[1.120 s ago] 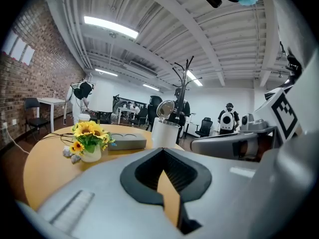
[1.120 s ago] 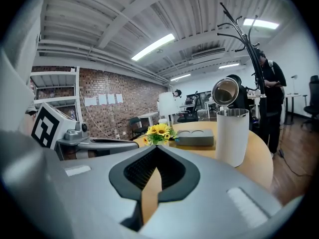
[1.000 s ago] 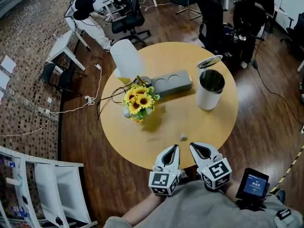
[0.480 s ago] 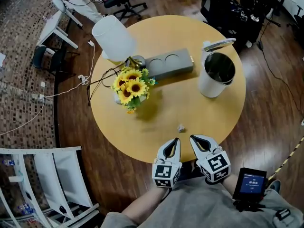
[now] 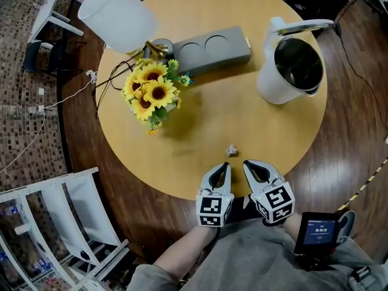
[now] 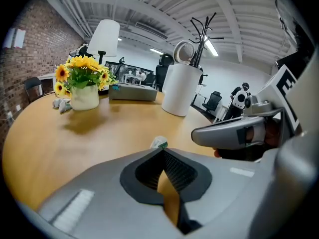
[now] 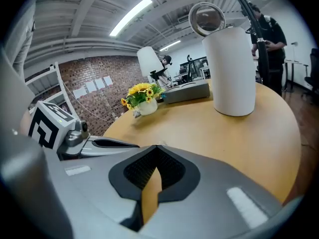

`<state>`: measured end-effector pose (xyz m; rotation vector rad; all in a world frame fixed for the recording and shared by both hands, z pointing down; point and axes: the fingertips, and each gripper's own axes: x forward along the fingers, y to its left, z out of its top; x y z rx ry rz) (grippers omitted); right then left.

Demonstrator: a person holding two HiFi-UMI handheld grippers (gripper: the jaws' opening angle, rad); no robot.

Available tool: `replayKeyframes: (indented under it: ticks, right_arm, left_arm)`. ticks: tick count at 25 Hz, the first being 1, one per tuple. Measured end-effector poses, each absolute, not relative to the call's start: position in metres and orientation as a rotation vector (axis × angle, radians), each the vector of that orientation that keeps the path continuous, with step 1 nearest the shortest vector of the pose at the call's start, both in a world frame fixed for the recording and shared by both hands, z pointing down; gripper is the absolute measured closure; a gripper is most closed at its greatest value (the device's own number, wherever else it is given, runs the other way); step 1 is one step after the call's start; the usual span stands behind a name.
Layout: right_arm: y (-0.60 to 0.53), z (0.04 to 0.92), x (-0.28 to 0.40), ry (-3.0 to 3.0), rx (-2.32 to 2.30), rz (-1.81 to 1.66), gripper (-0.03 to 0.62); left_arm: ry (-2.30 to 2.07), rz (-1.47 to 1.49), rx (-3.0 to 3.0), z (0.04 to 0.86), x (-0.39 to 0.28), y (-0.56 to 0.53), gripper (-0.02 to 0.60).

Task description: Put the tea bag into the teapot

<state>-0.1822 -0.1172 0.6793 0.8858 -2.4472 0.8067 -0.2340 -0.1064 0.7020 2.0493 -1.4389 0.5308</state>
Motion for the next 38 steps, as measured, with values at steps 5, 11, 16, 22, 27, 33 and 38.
replayKeyframes:
  ticks: [5,11,16,22,27,33,38]
  right_arm:
    - [-0.123,0.681,-0.179,-2.431,0.909,0.831,0.585]
    - [-0.128,0.679,-0.175,-2.424,0.939,0.852,0.585]
    - [-0.132,0.679,-0.173,-2.425,0.954,0.862,0.585]
    - [-0.136,0.677,-0.166,-2.433,0.971,0.857,0.585]
    - [-0.135,0.675,-0.167,-2.450,0.977,0.839,0.585]
    - [-0.144,0.651,-0.163,-2.499,1.004,0.771,0.585]
    - [-0.137,0.602,-0.157,-2.552,1.033,0.698,0.585]
  left_arm:
    - [-1.391,0.682,2.093,0.710,-0.232,-0.116,0.545]
    - [-1.324,0.919,2.151,0.717,-0.228,-0.129,0.483]
    - [-1.229,1.050,2.169,0.727,-0.220,-0.129,0.505]
    - [-1.242,1.045,2.168,0.727,-0.220,-0.131,0.551]
    - [-1.281,1.004,2.163,0.723,-0.227,-0.132,0.565]
    - [-1.356,0.913,2.194,0.693,-0.226,-0.142,0.566]
    - [-1.424,0.809,2.240,0.633,-0.217,-0.136,0.568]
